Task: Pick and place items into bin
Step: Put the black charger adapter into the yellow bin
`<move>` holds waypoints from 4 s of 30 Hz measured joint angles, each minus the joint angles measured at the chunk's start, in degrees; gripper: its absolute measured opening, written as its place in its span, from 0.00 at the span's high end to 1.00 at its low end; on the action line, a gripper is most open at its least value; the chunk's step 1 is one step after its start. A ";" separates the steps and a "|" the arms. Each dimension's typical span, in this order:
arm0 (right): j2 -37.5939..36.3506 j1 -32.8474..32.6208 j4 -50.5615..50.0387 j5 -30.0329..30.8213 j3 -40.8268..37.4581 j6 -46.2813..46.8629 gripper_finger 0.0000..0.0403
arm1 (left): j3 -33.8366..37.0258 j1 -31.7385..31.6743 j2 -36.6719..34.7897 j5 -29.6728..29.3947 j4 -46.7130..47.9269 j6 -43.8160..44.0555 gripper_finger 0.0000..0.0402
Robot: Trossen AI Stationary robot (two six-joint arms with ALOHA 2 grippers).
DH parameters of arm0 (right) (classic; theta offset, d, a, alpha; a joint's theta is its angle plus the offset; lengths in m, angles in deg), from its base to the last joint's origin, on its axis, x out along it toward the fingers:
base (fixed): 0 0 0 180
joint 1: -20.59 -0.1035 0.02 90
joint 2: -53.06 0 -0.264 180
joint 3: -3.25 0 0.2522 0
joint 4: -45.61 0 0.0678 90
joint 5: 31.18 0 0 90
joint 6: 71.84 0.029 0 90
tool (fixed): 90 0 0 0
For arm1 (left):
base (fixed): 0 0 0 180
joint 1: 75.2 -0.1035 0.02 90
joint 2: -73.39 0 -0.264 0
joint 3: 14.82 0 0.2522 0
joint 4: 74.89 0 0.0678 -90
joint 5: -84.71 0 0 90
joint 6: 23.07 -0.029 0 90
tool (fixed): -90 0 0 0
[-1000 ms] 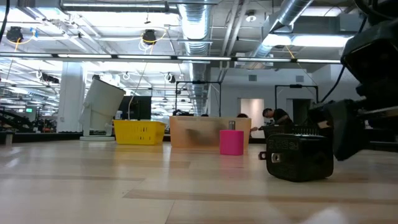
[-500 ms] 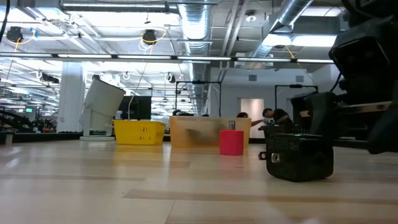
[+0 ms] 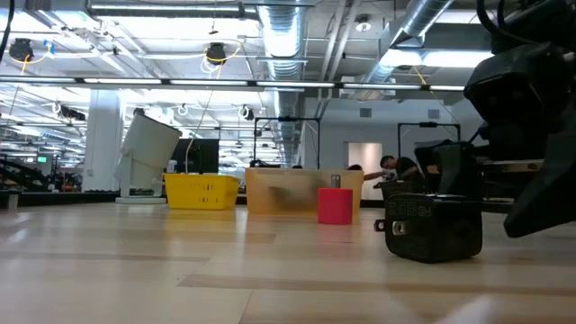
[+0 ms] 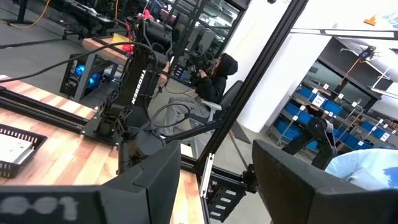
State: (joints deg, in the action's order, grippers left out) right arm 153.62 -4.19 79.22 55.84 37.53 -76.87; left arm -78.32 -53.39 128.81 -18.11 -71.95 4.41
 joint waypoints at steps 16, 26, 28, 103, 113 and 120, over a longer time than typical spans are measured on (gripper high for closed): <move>0.00 -1.45 -0.42 3.61 0.50 -1.05 0.40 | 0.00 0.00 0.00 0.00 0.00 0.04 0.53; 0.02 -1.45 -8.62 3.06 6.07 -1.53 0.36 | 0.00 0.02 0.00 0.02 -0.01 0.09 0.53; 0.03 -1.45 -9.91 3.06 6.49 -1.53 0.36 | 0.00 0.02 0.00 0.12 -0.01 0.09 0.53; 10.40 -2.70 -2.53 -0.59 12.63 -4.53 0.35 | 0.00 3.80 -0.02 -1.16 -0.19 0.76 0.53; 10.40 -2.44 -2.60 -0.70 12.66 -4.52 0.35 | 0.00 3.80 -0.02 -1.16 -0.17 0.76 0.53; 10.40 -2.17 -2.62 -0.76 12.66 -4.49 0.36 | 0.00 3.80 -0.02 -1.16 -0.01 0.76 0.53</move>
State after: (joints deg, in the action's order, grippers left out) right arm 164.02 -6.36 76.60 55.08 50.18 -81.37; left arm -78.32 -49.59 128.78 -19.26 -71.95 5.18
